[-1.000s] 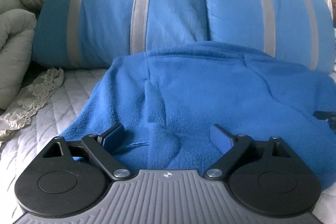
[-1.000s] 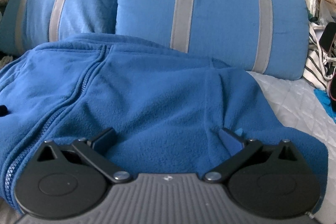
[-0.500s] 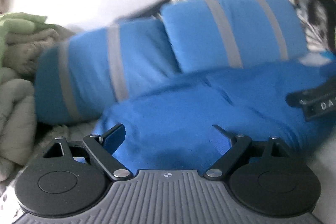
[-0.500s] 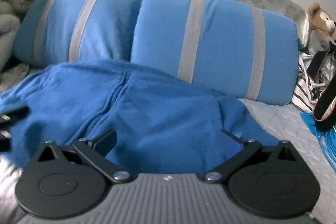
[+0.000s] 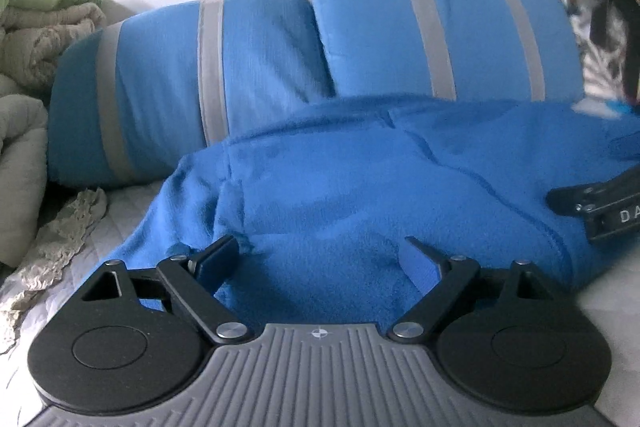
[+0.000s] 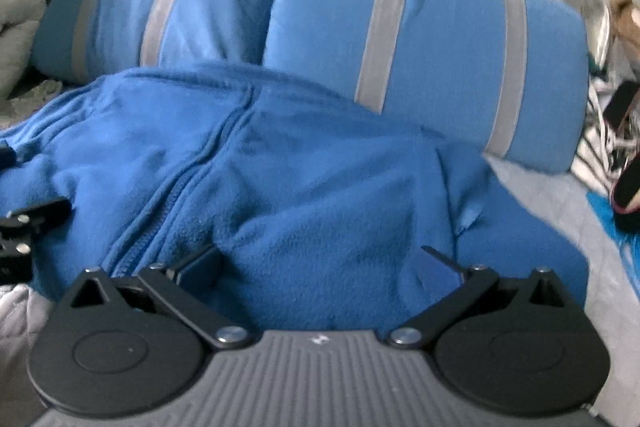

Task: Fold clothes
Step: 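Press both grippers onto the folded fleece to flatten it, then roll both grippers sideways and bring them to the loose fleece flap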

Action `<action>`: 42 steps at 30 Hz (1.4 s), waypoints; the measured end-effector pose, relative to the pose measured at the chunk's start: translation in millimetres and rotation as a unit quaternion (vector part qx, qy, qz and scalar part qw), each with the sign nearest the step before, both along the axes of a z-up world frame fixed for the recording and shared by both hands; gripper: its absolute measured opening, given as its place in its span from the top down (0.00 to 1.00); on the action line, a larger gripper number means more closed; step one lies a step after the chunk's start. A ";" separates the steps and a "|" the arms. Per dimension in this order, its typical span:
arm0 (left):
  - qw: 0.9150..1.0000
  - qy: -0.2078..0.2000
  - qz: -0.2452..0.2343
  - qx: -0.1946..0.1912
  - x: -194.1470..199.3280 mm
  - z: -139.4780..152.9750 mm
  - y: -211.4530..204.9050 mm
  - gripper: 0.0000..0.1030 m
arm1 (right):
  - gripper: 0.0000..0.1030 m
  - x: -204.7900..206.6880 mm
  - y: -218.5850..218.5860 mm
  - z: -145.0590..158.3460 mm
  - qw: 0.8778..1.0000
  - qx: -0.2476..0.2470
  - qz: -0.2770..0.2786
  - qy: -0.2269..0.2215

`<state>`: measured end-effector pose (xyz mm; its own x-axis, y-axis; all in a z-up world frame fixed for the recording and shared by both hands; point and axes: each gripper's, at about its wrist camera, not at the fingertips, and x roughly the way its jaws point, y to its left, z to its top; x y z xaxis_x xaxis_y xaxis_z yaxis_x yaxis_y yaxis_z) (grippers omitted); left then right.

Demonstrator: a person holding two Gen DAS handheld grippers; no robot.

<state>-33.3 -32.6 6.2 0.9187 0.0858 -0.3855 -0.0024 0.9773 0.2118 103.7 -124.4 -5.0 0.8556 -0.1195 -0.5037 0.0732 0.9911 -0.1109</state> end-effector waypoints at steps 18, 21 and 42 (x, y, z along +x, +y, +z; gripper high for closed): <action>0.983 0.047 0.119 -0.129 29.0 -7.3 75.4 0.06 | 0.01 6.6 -70.5 -3.9 0.980 0.120 -0.156 0.034; 0.985 0.038 0.119 -0.122 29.2 -10.7 72.0 0.06 | 0.01 6.3 -65.3 -4.4 0.983 0.099 -0.153 0.027; 0.974 0.112 0.113 -0.164 31.2 14.5 87.1 0.06 | 0.01 27.3 -89.8 17.2 0.980 0.121 -0.138 0.076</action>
<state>-2.1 54.5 20.7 0.7805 0.1146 -0.6145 -0.2148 0.9724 -0.0915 131.0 -214.2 12.2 0.7202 -0.1969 -0.6652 0.3422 0.9349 0.0938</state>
